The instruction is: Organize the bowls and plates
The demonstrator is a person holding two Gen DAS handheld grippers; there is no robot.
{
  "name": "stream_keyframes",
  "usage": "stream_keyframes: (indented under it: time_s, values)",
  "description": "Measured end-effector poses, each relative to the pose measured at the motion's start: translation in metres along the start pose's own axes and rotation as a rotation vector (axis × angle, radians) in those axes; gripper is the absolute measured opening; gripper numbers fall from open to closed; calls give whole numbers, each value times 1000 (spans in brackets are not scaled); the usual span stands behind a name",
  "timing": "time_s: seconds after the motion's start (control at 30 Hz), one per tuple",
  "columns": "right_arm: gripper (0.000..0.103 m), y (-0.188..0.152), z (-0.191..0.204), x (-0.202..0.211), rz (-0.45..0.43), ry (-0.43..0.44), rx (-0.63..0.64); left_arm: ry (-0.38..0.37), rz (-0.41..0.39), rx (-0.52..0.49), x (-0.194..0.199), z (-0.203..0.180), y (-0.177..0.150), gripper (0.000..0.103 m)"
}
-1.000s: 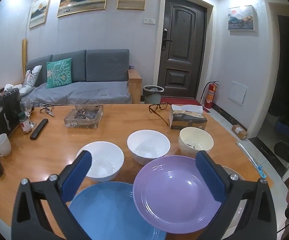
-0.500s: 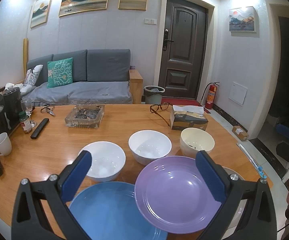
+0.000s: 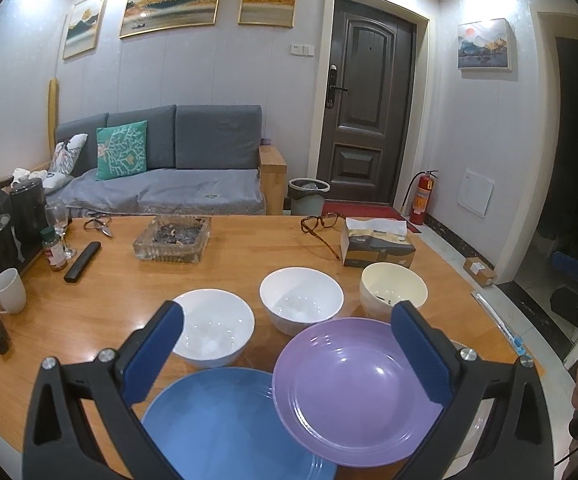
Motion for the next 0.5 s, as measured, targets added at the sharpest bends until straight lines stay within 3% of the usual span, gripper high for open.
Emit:
stream_keyframes:
  time_s: [0.5]
  values:
    - [102,0,1,3,2,2,-1,-4,3,-1,2,-1,2,103]
Point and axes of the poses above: each gripper's, at about its wrist camera, not at the fingertips, and x roughly against the way its jaws point, z to its left, y to its top, the point moved 1 cm from there along -x, roughly the way its jaws point, and after that the axes turned 11 degrees about z, right-handed, at the moved point
